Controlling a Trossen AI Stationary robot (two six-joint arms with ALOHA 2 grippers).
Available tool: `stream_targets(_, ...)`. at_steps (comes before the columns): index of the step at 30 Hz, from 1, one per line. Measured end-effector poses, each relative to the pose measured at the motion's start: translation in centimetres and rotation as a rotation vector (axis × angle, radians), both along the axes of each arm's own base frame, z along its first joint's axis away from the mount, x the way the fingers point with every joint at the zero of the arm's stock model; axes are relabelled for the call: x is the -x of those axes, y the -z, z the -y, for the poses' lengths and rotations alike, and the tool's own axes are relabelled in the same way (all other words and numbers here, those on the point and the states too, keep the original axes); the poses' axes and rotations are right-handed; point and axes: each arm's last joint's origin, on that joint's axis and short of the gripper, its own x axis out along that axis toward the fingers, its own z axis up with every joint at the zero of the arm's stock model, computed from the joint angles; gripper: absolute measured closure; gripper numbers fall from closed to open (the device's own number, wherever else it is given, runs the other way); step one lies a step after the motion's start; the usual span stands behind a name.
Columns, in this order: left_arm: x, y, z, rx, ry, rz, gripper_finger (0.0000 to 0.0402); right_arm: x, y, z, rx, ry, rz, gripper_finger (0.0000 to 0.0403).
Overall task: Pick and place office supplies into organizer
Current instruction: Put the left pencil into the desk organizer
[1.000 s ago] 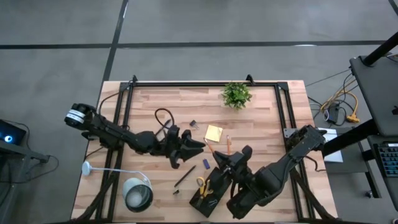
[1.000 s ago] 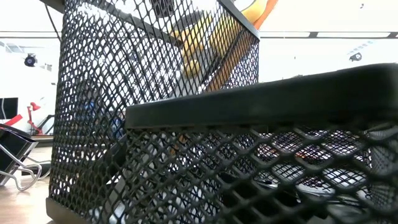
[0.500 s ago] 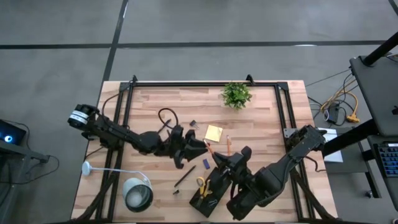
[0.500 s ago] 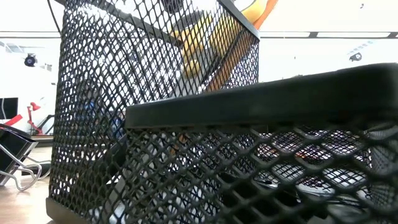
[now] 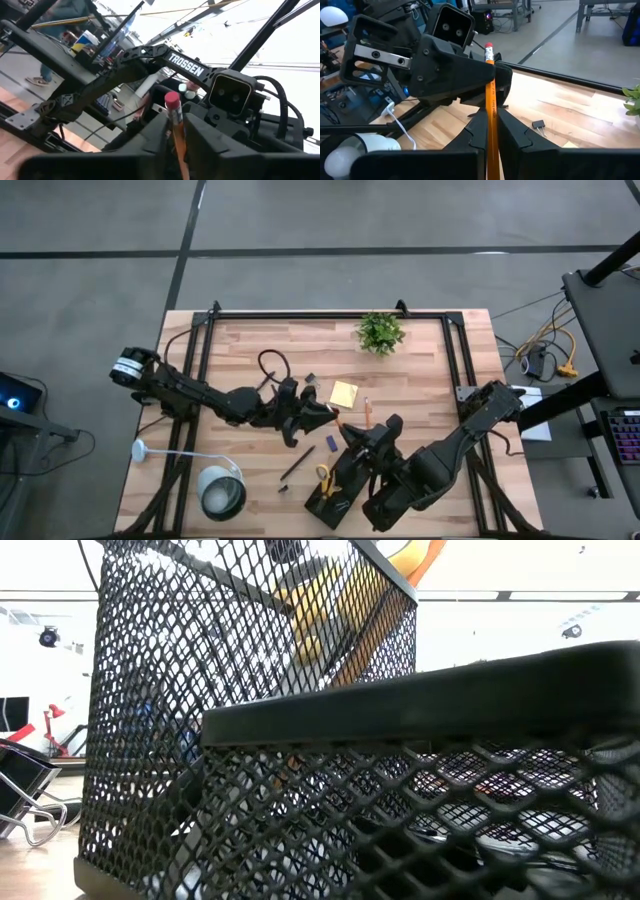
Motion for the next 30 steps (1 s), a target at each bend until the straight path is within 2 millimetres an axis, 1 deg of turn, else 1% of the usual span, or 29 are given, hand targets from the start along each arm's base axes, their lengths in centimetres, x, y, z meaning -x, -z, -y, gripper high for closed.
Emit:
stream_targets(1,0.0,0.0,0.0,0.0,0.006,0.001,0.0374,0.0,0.0,0.0,0.001,0.0,0.0,0.0392)
stream_targets(2,0.0,0.0,-0.1,0.001,0.013,0.004,0.0385,0.0,0.0,0.0,0.005,-0.001,-0.005,0.0392)
stream_targets(10,0.0,-0.1,-0.3,-0.006,0.017,0.013,0.0393,0.0,0.1,0.0,0.021,-0.006,-0.016,0.0385)
stream_targets(15,0.1,-0.3,-0.9,-0.024,0.008,0.016,0.0393,0.2,-0.1,-0.3,0.007,-0.022,-0.022,0.0352)
stream_targets(19,0.0,-0.3,-1.3,-0.039,0.02,0.011,0.0393,0.8,-0.3,-1.1,-0.01,-0.059,-0.031,0.032)
stream_targets(22,0.0,-0.1,-1.7,-0.055,0.003,-0.033,0.0393,1.6,-0.5,-2.1,-0.003,-0.101,-0.046,0.0296)
stream_targets(24,-0.1,0.4,-1.7,-0.106,-0.006,-0.094,0.0393,2.3,-0.7,-2.6,0.006,-0.12,-0.046,0.0284)
stream_targets(26,-0.2,0.8,-1.7,-0.125,0.015,-0.145,0.0394,3.3,-1.2,-2.7,-0.006,-0.124,-0.038,0.0277)
stream_targets(30,0.0,0.7,-1.5,-0.143,0.044,-0.148,0.0394,5.7,-2.4,-2.9,-0.011,-0.153,-0.029,0.0274)
